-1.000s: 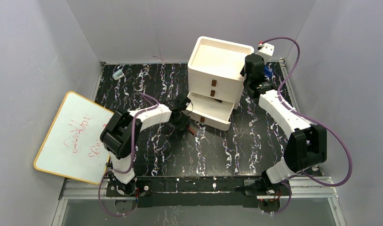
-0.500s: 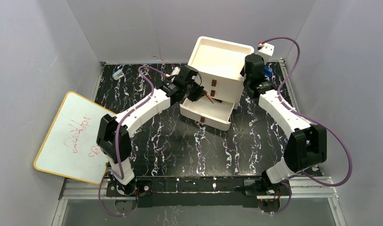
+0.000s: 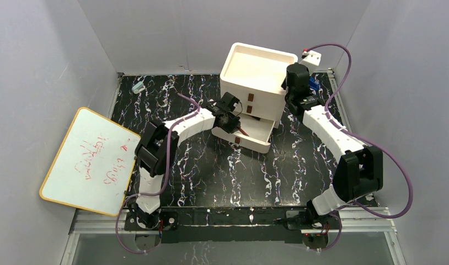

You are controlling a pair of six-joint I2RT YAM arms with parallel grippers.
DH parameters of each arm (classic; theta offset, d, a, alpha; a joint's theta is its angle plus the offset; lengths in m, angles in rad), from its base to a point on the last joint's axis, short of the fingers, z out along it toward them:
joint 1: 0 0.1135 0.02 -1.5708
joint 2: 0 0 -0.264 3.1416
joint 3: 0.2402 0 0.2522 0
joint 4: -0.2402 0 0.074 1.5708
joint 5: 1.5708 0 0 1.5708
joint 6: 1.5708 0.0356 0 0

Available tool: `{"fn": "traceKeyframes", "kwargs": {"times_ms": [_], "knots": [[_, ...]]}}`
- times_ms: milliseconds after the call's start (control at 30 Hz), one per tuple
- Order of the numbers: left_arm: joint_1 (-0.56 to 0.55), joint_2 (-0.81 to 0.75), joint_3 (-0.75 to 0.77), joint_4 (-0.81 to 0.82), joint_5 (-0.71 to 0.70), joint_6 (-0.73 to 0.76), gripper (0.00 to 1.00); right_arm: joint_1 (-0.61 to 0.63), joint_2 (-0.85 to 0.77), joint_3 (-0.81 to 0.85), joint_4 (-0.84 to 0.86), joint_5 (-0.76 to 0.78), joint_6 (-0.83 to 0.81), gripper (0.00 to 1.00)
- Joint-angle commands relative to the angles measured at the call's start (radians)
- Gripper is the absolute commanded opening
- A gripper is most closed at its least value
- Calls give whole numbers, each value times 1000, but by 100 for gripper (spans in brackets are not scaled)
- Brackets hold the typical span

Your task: Organize the makeup

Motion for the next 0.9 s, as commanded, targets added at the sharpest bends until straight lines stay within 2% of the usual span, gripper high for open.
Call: {"fn": "traceKeyframes", "kwargs": {"times_ms": [0,133,300,333,400,500,567,633,700,767,800,867], "knots": [[16,16,34,36,23,-56,5,76,155,-123,-483,-225,14,1],[35,58,53,56,79,-71,10,77,177,-113,-497,-211,13,1],[70,86,82,139,166,-32,39,88,197,-98,-509,-200,12,1],[81,88,113,141,175,-7,42,89,198,-98,-511,-196,10,1],[106,94,206,133,189,55,56,88,206,-86,-526,-193,10,1],[137,105,355,141,234,170,60,90,218,-50,-556,-182,4,1],[142,103,455,126,257,316,73,90,219,-25,-567,-180,1,1],[141,56,475,113,272,460,75,91,223,-10,-564,-177,-6,1],[141,-31,408,121,289,591,77,90,235,-4,-555,-182,-10,1],[141,-149,263,188,353,728,82,90,242,-13,-539,-202,-10,1],[141,-219,156,255,406,794,95,90,245,-20,-529,-212,-9,1],[137,-412,-186,497,523,943,98,90,243,-35,-514,-224,-10,1]]}}
